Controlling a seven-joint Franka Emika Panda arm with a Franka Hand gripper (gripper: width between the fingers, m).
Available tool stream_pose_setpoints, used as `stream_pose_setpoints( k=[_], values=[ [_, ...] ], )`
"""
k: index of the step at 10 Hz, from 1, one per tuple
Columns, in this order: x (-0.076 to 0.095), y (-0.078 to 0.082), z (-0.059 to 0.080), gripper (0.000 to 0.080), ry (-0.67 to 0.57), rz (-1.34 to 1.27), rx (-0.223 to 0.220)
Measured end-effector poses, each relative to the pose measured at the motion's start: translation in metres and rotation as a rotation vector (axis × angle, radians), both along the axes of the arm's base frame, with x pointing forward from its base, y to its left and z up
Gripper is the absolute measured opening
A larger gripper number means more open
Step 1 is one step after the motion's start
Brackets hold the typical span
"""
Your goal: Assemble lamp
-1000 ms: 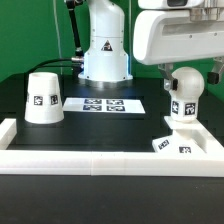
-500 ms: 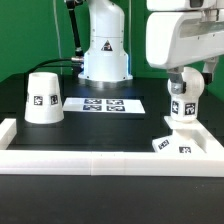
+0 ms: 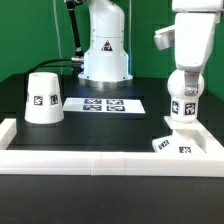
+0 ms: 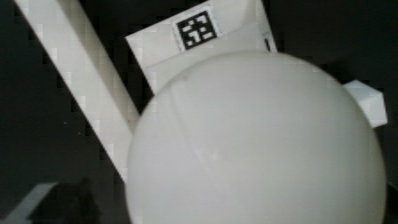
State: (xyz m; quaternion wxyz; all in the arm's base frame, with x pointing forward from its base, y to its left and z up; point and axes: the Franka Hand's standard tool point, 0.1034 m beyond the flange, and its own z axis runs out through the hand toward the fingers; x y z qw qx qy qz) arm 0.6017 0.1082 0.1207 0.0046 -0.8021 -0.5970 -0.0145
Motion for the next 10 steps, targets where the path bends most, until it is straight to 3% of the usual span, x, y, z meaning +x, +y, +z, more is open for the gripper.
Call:
stream_pose_setpoints(
  k=[4,10],
  values=[
    [0.000,-0.006,-0.001,0.0698,-0.005,0.225,-0.015],
    [0.000,-0.017,-0.004,0.0698,0.003,0.180,-0.014]
  ],
)
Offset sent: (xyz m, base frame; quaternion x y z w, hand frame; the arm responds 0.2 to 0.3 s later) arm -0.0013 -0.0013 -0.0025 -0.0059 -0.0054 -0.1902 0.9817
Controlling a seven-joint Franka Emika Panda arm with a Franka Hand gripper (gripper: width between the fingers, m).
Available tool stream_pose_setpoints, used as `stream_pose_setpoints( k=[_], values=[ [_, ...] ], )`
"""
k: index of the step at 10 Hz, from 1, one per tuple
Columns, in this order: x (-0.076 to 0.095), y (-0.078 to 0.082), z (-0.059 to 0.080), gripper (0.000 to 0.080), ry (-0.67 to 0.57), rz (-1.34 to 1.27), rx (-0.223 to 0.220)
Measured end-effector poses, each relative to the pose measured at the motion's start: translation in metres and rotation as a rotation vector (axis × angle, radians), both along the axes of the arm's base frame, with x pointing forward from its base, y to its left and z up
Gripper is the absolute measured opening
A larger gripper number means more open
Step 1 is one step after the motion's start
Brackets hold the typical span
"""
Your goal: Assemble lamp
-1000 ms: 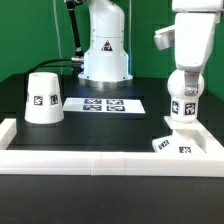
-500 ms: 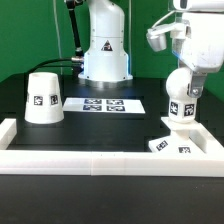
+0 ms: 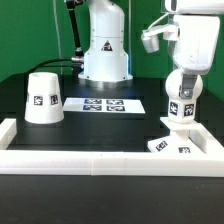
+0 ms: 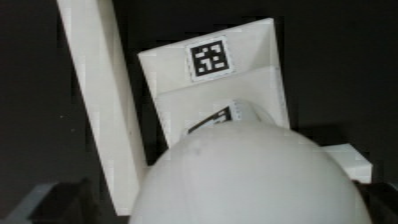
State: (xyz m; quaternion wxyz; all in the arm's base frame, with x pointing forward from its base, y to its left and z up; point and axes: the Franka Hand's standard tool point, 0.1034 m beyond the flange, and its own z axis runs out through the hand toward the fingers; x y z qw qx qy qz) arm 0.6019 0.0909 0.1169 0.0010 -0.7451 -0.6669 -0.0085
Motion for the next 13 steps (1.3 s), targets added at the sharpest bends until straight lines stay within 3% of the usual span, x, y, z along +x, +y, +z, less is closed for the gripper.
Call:
stream_pose_setpoints(
  k=[1,5,13],
  values=[
    [0.0002,-0.0005,0.0001,0.0597,0.000,-0.001,0.000],
    [0.0002,-0.0008,0.0001,0.0577,0.000,-0.043,0.001],
    [-0.0033,0.0033,-0.0008,0.0579,0.023,-0.963,0.040]
  ],
)
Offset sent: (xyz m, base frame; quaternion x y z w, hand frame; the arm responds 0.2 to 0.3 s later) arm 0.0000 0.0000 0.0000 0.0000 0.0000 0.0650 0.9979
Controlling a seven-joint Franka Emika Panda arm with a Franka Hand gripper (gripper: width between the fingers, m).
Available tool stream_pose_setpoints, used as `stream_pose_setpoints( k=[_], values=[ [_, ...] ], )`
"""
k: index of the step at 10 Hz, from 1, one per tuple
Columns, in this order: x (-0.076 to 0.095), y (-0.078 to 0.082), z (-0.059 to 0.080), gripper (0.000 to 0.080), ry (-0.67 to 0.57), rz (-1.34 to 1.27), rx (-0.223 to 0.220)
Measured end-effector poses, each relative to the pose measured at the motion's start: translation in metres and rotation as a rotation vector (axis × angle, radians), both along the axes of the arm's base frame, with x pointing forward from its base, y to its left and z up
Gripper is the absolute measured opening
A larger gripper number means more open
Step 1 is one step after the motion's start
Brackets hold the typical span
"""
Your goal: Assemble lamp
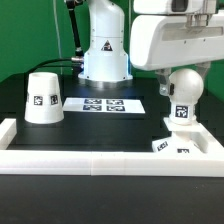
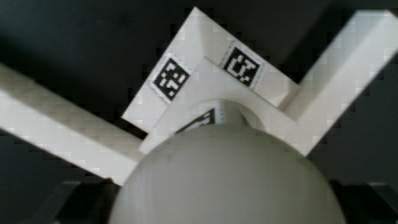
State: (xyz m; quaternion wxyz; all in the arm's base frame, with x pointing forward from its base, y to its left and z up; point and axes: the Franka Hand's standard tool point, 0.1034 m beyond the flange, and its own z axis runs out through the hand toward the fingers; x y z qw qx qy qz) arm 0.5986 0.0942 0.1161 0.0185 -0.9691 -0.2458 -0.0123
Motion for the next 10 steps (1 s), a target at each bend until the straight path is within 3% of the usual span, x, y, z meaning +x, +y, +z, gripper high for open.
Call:
stream_pose_setpoints(
  k=[6,10],
  values=[
    [-0.0002,0.0009,0.0001,0.0579,0.018,-0.377,0.012],
    [-0.0070,0.0037,0.0001,0.0579,0.050,-0.803,0.040]
  ],
)
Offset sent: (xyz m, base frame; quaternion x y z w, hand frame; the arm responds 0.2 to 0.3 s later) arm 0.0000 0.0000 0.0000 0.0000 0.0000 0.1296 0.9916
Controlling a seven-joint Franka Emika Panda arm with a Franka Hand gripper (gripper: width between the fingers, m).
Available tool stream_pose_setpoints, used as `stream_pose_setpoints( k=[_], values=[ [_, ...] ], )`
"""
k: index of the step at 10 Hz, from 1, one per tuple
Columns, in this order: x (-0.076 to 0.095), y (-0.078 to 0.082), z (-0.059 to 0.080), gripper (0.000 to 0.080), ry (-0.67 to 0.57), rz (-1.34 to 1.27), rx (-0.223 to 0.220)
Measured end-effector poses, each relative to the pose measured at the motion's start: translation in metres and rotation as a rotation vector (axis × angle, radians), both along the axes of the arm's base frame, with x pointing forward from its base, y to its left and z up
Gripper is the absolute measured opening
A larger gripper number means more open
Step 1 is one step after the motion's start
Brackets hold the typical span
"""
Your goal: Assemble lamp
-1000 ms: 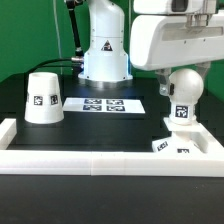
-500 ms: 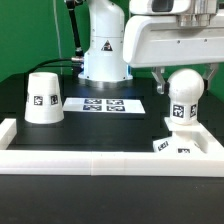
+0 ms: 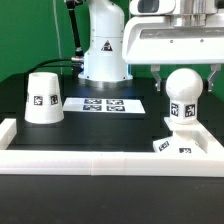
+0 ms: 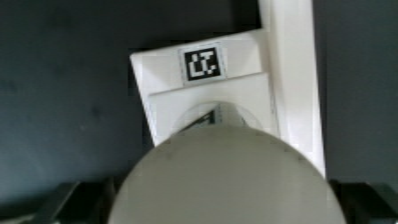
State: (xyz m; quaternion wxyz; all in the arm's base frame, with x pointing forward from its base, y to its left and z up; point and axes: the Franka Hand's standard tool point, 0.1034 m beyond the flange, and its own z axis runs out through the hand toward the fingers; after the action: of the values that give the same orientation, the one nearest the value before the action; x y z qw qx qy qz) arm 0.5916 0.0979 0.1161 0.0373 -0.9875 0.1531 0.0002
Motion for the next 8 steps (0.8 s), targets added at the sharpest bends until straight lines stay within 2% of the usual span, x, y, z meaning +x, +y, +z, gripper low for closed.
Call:
stream_pose_setpoints(
  k=[5,8],
  values=[
    [-0.005,0.010,-0.001,0.0580,0.072,-0.554,0.040],
    [-0.001,0.012,0.000,0.0580,0.120,-0.752,0.078]
  ],
)
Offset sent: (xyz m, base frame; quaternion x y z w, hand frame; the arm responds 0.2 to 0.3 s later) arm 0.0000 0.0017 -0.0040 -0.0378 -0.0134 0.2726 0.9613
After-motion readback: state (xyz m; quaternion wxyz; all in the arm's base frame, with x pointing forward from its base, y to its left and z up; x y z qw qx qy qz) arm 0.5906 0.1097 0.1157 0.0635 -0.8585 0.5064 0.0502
